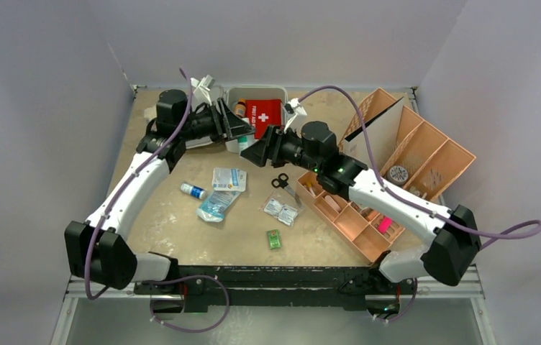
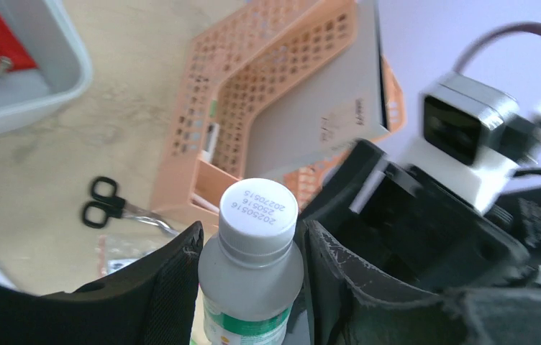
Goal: Organize the medicine kit
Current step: Place the pill bottle in the medicine box.
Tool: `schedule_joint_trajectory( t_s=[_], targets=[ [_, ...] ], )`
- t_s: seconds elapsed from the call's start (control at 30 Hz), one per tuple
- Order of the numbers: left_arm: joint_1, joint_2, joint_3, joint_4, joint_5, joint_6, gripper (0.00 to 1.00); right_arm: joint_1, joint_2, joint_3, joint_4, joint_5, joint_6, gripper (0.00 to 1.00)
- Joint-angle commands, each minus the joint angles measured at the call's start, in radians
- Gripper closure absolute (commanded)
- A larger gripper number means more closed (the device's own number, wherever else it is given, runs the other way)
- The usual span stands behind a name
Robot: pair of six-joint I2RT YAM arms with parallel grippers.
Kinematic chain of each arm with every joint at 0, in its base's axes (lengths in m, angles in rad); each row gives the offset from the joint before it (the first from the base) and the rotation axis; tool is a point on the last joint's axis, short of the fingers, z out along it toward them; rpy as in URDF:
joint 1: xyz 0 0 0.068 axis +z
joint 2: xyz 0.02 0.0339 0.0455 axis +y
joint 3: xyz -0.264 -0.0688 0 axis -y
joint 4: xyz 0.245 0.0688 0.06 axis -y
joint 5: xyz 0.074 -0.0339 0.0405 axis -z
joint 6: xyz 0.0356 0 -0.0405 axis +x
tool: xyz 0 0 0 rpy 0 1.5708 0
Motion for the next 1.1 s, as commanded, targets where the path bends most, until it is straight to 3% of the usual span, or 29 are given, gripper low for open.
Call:
schedule_joint_trajectory(
  t_s=[0.0, 0.07, 0.2, 0.4, 0.7, 0.83, 1.07],
  targets=[
    [0.0, 0.088, 0.141, -0.13, -0.143, 0.179, 0.9, 0.001, -0.119, 0.078, -0.189, -0.041, -0.154, 0.19],
    [0.0, 0.14, 0.182, -0.168, -0.207, 0.218, 0.92, 0.0, -0.161, 0.125, -0.344, -0.028, -0.224, 0.02],
    [-0.005, 0.265, 0.266, -0.169, -0.287, 0.276, 0.93, 0.001, -0.232, 0.146, -0.473, 0.003, -0.258, 0.01],
    [-0.032, 0.562, 0.568, -0.328, -0.509, 0.413, 0.93, 0.001, -0.316, 0.138, -0.492, -0.009, -0.281, 0.01],
    [-0.051, 0.896, 0.933, -0.528, -0.717, 0.502, 0.92, 0.0, -0.394, 0.138, -0.531, 0.045, -0.343, 0.01],
    [-0.051, 0.951, 0.96, -0.571, -0.743, 0.515, 0.87, 0.001, -0.407, 0.147, -0.55, 0.071, -0.364, 0.01],
    [-0.053, 0.994, 0.952, -0.619, -0.84, 0.536, 0.71, 0.001, -0.415, 0.143, -0.546, 0.082, -0.379, 0.01]
  ],
)
